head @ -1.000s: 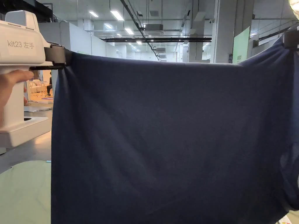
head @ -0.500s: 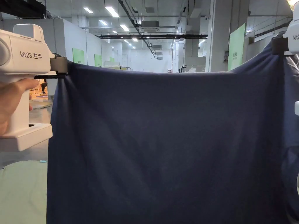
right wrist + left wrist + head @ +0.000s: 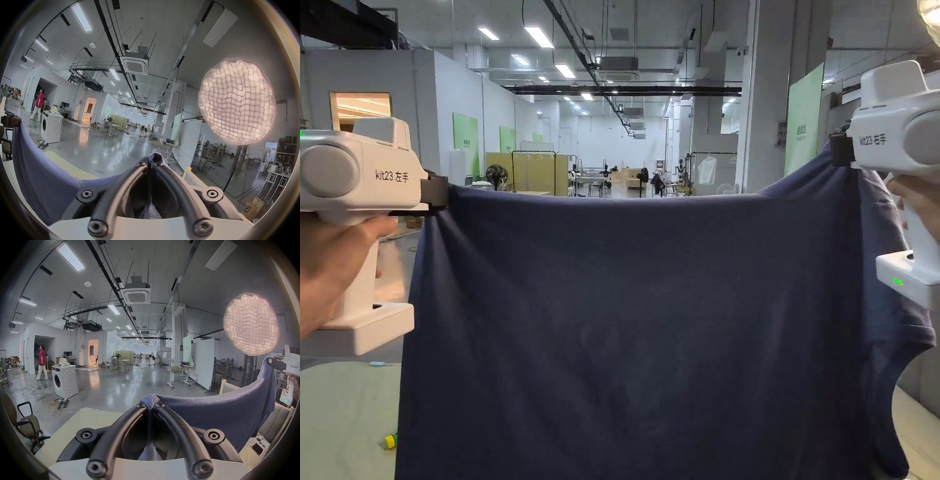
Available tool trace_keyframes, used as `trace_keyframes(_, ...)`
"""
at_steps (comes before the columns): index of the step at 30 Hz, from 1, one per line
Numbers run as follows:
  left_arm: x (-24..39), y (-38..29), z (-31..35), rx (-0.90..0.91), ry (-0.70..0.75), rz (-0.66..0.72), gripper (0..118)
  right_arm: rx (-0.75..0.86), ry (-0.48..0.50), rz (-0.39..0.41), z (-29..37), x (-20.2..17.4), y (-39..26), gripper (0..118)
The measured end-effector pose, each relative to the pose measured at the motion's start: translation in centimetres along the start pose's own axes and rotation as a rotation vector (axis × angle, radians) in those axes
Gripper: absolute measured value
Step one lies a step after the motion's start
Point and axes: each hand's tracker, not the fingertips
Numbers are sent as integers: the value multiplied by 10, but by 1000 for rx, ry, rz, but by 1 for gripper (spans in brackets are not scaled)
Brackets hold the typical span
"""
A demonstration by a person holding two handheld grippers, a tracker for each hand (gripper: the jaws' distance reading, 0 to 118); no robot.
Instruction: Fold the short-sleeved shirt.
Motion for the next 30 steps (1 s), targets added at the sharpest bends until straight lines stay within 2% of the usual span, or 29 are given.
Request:
trace_keyframes(4, 4, -11, -30, -46, 25, -36, 5, 8, -7, -27, -20, -18, -7, 3)
trace_keyframes(7, 5, -15, -51, -69, 33, -32, 5, -2, 5, 4, -37, -32, -14, 3)
trace_keyframes(11, 7, -16, -62, -69, 28, 10, 5, -9, -2, 18, -57, -41, -21, 3)
trace_keyframes(16, 11, -20, -75, -74, 28, -12, 5, -23, 5, -7, -70, -41, -24, 3)
trace_keyframes(21, 9, -48, -94, -109, 30, -42, 5, -34, 54, -22, -82, -55, -48, 3)
trace_keyframes(27, 8, -122, -106, -200, -6, -14, 5, -94, 124, -28, -85, -75, -110, 3)
trace_keyframes(28, 11, -90, -97, -217, -14, -14, 5, -116, 146, -42, -82, -79, -129, 3)
trace_keyframes(29, 12, -91, -97, -236, -30, -13, 5, -132, 160, -46, -81, -82, -144, 3)
trace_keyframes(30, 13, -91, -97, -241, -43, -17, 5, -137, 163, -49, -84, -77, -114, 3)
